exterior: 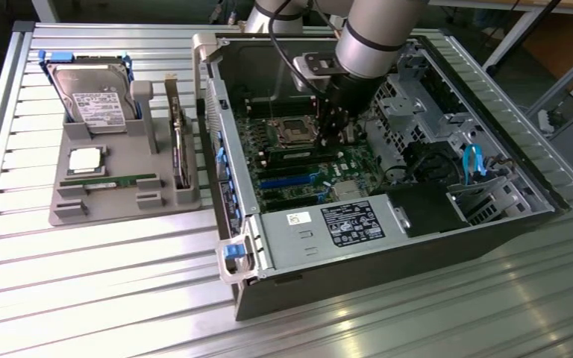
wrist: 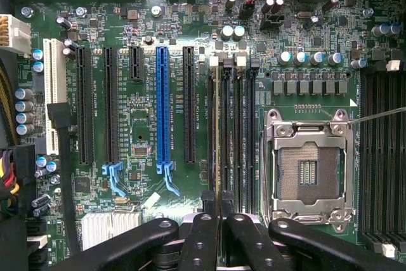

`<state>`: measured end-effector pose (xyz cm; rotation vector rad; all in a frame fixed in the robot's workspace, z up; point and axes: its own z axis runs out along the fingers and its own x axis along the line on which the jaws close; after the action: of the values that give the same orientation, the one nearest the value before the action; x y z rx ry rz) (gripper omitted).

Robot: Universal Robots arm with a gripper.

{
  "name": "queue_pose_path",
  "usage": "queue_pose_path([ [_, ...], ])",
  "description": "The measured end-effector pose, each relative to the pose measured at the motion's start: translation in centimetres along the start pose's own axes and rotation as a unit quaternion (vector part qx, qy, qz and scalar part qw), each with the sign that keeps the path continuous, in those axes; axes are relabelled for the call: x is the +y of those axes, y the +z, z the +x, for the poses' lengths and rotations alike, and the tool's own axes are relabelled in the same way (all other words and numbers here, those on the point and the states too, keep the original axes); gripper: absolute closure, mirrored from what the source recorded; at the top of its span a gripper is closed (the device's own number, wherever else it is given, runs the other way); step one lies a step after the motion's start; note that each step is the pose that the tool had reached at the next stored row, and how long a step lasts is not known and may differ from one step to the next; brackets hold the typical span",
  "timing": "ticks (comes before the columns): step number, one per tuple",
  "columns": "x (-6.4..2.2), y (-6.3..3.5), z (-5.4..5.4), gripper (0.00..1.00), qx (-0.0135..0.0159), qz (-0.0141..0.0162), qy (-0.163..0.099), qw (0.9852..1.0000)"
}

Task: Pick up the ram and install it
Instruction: 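Insert the ram into the slot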

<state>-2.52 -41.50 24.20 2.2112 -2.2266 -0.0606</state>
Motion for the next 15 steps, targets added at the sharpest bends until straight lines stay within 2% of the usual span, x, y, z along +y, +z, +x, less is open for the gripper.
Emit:
queue_pose_path([
  [15,0.07,0.20,0.01,0.89,0.0000,0.0000,0.000,1.0000],
])
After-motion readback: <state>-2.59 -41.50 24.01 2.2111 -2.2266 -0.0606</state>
